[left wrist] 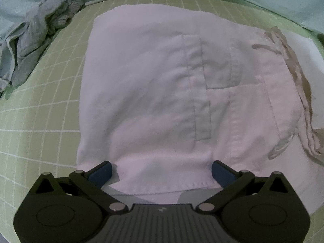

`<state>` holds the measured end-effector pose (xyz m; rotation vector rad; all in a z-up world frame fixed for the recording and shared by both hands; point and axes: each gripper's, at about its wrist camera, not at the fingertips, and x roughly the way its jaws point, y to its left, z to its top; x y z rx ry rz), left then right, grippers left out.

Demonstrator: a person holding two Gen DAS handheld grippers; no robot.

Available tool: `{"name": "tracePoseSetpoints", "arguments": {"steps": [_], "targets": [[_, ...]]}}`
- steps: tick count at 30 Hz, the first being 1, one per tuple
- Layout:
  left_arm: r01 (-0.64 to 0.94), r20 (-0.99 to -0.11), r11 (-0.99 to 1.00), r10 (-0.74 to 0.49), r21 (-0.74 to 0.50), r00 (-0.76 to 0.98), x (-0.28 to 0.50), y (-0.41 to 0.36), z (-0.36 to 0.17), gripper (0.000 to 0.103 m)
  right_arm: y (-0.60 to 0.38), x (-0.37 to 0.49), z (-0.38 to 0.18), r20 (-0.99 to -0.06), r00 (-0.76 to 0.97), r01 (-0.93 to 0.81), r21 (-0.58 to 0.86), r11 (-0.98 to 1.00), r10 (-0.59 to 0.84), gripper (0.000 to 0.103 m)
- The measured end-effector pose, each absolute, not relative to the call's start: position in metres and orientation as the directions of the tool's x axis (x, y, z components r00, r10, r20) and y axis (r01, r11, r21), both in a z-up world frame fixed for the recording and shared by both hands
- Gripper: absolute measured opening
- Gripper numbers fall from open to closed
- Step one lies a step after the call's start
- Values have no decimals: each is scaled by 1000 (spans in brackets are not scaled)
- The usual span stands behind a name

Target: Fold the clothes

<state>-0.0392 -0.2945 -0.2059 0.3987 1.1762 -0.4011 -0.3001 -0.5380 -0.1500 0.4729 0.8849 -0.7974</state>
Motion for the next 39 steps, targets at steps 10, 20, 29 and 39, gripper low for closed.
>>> {"name": "tracePoseSetpoints", "arguments": {"steps": [10, 20, 29, 39], "targets": [[490, -938, 867, -92, 89, 333, -48, -297, -198, 103, -517, -362, -147, -843, 410, 802, 151, 579, -348, 92], [454, -911, 890, -210, -28, 355, -93, -299, -149, 103, -558, -401, -124, -754, 451, 831, 160, 533, -477, 84], [539, -875, 838, -325, -91, 357, -131, -329, -125, 103, -551, -401, -129, -730, 504, 701, 34, 712, -462, 51], [456, -917, 889, -225, -54, 330, -134, -322, -146, 103, -483, -340, -134, -682, 684, 128, -236, 963, -258, 83]]}}
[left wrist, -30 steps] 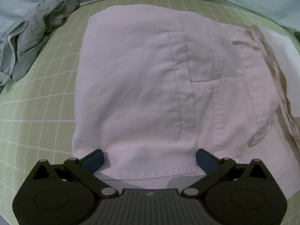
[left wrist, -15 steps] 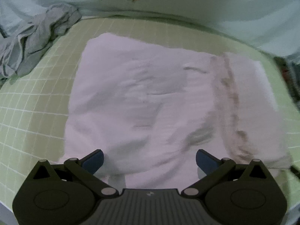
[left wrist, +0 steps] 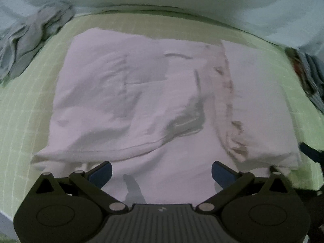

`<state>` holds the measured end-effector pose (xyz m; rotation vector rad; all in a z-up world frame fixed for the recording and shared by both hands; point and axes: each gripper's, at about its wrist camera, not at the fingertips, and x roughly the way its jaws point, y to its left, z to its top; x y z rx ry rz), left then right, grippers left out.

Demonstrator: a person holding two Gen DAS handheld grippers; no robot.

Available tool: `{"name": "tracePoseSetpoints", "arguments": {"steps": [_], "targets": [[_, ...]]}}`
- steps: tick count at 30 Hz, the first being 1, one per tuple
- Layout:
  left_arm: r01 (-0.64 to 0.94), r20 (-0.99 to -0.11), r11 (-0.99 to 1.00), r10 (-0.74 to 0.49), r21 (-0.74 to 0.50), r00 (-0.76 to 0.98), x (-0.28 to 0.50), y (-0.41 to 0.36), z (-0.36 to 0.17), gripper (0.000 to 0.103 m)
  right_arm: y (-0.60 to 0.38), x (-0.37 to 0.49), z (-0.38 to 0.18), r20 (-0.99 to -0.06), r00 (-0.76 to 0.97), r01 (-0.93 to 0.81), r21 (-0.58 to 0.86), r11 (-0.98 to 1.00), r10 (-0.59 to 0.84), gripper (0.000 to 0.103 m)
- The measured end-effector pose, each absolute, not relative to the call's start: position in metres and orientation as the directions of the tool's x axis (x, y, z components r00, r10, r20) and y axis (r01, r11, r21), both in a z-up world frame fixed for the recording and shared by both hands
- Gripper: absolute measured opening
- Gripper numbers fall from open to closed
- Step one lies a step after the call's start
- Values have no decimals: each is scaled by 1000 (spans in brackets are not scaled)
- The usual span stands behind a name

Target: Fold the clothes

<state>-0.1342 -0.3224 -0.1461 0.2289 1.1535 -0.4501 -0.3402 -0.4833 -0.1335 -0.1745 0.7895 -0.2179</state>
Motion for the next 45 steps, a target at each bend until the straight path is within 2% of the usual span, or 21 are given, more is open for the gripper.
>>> {"name": "tracePoseSetpoints", "arguments": {"steps": [4, 6, 7, 8, 9, 13, 16, 18, 21, 22, 23, 25, 27, 33, 37, 39, 40, 41, 42, 45], "targets": [[392, -921, 918, -197, -53, 336, -130, -305, -148, 103, -464, -303, -149, -699, 693, -16, -260, 965, -177, 84], [364, -924, 930, -186, -56, 334, -127, -299, -152, 103, -484, -307, -140, -673, 711, 69, -220, 973, -203, 77], [349, -926, 935, -181, -59, 331, -125, -296, -154, 103, -494, -309, -135, -660, 720, 111, -198, 974, -216, 54], [333, -929, 941, -176, -62, 325, -123, -293, -156, 103, -503, -311, -131, -647, 727, 152, -176, 973, -231, 15], [319, -933, 945, -171, -65, 318, -120, -291, -158, 103, -513, -312, -126, -634, 733, 193, -152, 969, -246, 8], [285, -939, 957, -153, -63, 307, -112, -283, -165, 103, -556, -324, -106, -580, 747, 365, -51, 930, -325, 6], [266, -943, 962, -142, -60, 300, -107, -278, -169, 103, -630, -379, -76, -504, 663, 654, 31, 755, -554, 6], [253, -947, 965, -142, -67, 289, -103, -275, -172, 103, -675, -412, -76, -529, 550, 787, 71, 612, -646, 7], [239, -951, 967, -150, -84, 271, -97, -271, -175, 103, -717, -449, -93, -590, 403, 894, 89, 440, -700, 22], [237, -951, 968, -150, -85, 270, -96, -271, -175, 103, -725, -460, -100, -609, 361, 916, 89, 392, -706, 40], [238, -951, 968, -147, -81, 272, -95, -271, -175, 103, -725, -468, -105, -620, 331, 931, 91, 354, -711, 49], [247, -951, 966, -140, -71, 275, -95, -273, -175, 103, -720, -486, -114, -633, 322, 943, 146, 300, -704, 49], [256, -953, 964, -135, -64, 272, -97, -274, -175, 103, -707, -504, -128, -648, 372, 928, 267, 259, -665, 50], [287, -954, 957, -131, -50, 269, -101, -280, -176, 103, -662, -507, -182, -691, 486, 856, 501, 130, -535, 50], [310, -958, 950, -124, -39, 258, -104, -285, -178, 103, -644, -489, -189, -678, 532, 833, 527, 170, -507, 51], [317, -960, 948, -117, -32, 254, -105, -287, -179, 103, -643, -473, -185, -688, 533, 843, 482, 240, -492, 47], [317, -961, 948, -114, -29, 253, -105, -288, -179, 103, -644, -464, -184, -702, 520, 853, 447, 268, -486, 30], [316, -962, 948, -110, -25, 252, -104, -290, -179, 103, -645, -455, -183, -717, 504, 864, 410, 294, -482, 7], [315, -962, 949, -107, -23, 252, -104, -291, -179, 103, -644, -450, -179, -728, 483, 874, 375, 308, -487, 3], [307, -959, 951, -115, -31, 260, -103, -290, -178, 103, -633, -455, -165, -710, 456, 889, 332, 316, -537, 3]]}}
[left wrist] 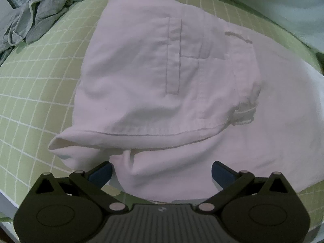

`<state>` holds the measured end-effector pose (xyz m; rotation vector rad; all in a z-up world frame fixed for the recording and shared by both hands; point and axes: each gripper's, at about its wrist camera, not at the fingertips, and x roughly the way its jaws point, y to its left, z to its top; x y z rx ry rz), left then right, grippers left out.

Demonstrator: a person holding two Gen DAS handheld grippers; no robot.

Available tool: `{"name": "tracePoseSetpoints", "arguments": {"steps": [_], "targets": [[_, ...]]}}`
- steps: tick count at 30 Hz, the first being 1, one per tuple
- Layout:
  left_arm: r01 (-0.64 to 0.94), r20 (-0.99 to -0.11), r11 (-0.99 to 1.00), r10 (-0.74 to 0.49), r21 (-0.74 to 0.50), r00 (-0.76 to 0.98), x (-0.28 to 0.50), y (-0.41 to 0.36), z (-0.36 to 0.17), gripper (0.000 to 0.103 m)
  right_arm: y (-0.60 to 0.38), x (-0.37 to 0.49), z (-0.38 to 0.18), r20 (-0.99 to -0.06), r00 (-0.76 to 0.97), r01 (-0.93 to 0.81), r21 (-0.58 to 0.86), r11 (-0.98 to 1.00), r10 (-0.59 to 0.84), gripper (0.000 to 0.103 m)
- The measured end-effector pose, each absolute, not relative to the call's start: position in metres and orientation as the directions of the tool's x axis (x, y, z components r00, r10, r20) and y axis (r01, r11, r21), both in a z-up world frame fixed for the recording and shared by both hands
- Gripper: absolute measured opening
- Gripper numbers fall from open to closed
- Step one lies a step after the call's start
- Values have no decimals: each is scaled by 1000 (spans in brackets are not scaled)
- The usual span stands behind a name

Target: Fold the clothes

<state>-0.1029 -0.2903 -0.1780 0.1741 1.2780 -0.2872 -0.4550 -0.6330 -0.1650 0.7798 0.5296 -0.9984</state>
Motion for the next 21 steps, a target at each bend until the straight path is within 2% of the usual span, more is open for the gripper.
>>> {"name": "tracePoseSetpoints", "arguments": {"steps": [4, 6, 7, 8, 9, 10, 11, 16, 21], "targets": [[270, -960, 962, -110, -37, 257, -98, -286, -180, 103, -634, -460, -175, -772, 290, 948, 150, 281, -566, 0], [253, -960, 967, -108, -40, 258, -95, -284, -180, 103, -642, -472, -174, -774, 288, 952, 169, 256, -563, 2], [246, -960, 968, -108, -43, 258, -94, -284, -180, 103, -646, -475, -170, -765, 293, 952, 176, 251, -574, 10], [239, -961, 970, -105, -43, 255, -94, -287, -179, 103, -650, -479, -166, -755, 298, 951, 184, 247, -584, 33], [233, -963, 972, -100, -40, 250, -92, -290, -180, 103, -655, -480, -163, -745, 306, 949, 189, 251, -593, 48], [230, -966, 973, -92, -35, 242, -90, -292, -182, 103, -663, -477, -162, -736, 325, 941, 188, 282, -594, 71], [227, -968, 973, -85, -30, 234, -88, -294, -184, 103, -671, -473, -160, -726, 344, 932, 185, 312, -595, 78], [231, -979, 973, -25, 23, 202, -80, -310, -193, 103, -703, -438, -164, -729, 399, 881, 138, 452, -556, 94], [208, -986, 977, 15, 50, 164, -72, -321, -202, 103, -736, -395, -174, -741, 432, 811, 69, 581, -515, 100]]}}
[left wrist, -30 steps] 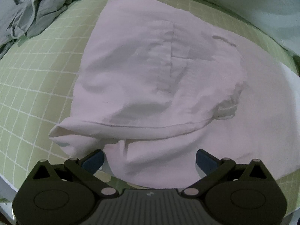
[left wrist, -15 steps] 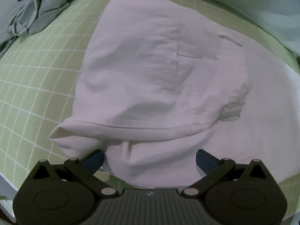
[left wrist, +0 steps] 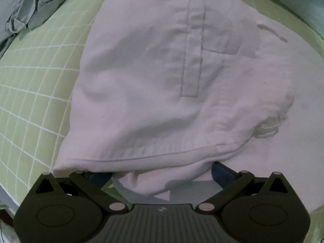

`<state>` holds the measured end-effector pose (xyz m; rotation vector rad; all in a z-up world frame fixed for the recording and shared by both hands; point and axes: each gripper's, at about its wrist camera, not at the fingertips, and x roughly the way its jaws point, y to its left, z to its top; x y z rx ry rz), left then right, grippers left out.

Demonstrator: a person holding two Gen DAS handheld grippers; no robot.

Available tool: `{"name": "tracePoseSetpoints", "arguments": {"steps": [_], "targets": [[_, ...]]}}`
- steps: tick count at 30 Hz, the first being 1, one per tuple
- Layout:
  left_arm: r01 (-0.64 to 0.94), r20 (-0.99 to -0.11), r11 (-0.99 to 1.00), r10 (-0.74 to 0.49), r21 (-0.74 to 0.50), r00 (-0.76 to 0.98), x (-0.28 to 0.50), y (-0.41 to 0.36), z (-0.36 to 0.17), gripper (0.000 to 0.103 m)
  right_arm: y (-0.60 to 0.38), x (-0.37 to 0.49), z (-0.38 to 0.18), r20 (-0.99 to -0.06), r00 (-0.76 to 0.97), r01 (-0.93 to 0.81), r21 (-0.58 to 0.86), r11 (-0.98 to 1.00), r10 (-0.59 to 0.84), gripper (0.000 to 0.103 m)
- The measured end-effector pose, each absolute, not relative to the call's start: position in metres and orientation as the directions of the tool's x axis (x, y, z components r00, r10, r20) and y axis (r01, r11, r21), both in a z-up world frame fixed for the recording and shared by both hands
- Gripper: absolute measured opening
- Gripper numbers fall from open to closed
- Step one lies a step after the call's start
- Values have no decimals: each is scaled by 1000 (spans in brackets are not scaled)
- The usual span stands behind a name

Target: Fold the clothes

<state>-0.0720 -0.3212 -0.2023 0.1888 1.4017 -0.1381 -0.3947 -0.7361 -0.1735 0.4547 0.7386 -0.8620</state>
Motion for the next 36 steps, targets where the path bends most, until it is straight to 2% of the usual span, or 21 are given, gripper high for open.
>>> {"name": "tracePoseSetpoints", "arguments": {"steps": [9, 18, 20, 23, 24, 25, 27, 29, 31, 32, 36], "targets": [[193, -989, 978, 45, 72, 143, -69, -335, -206, 103, -789, -345, -188, -765, 470, 725, 52, 687, -439, 103], [196, -989, 978, 42, 69, 140, -70, -345, -205, 103, -802, -329, -176, -758, 570, 647, 177, 741, -316, 103], [197, -989, 978, 39, 66, 141, -71, -347, -205, 103, -791, -320, -181, -778, 557, 616, 151, 773, -292, 103], [198, -989, 978, 35, 63, 141, -70, -351, -205, 103, -769, -308, -187, -778, 516, 605, 37, 795, -357, 103], [199, -990, 978, 34, 62, 140, -71, -352, -205, 103, -765, -307, -187, -777, 516, 614, 41, 788, -362, 103], [199, -990, 978, 33, 61, 140, -71, -354, -204, 103, -762, -306, -187, -774, 515, 623, 43, 781, -368, 100], [201, -990, 978, 30, 59, 140, -71, -357, -204, 103, -756, -307, -184, -763, 522, 624, 38, 780, -381, 84], [202, -989, 978, 28, 56, 142, -71, -357, -204, 103, -750, -310, -178, -759, 534, 611, 40, 791, -374, 45], [205, -989, 977, 25, 55, 146, -70, -356, -204, 103, -743, -309, -171, -767, 529, 606, 43, 794, -363, 30], [208, -989, 977, 23, 54, 148, -71, -357, -204, 103, -740, -306, -167, -769, 517, 611, 23, 791, -377, 25], [221, -986, 974, 14, 51, 165, -75, -362, -203, 103, -701, -288, -139, -724, 451, 639, -146, 755, -522, 19]]}}
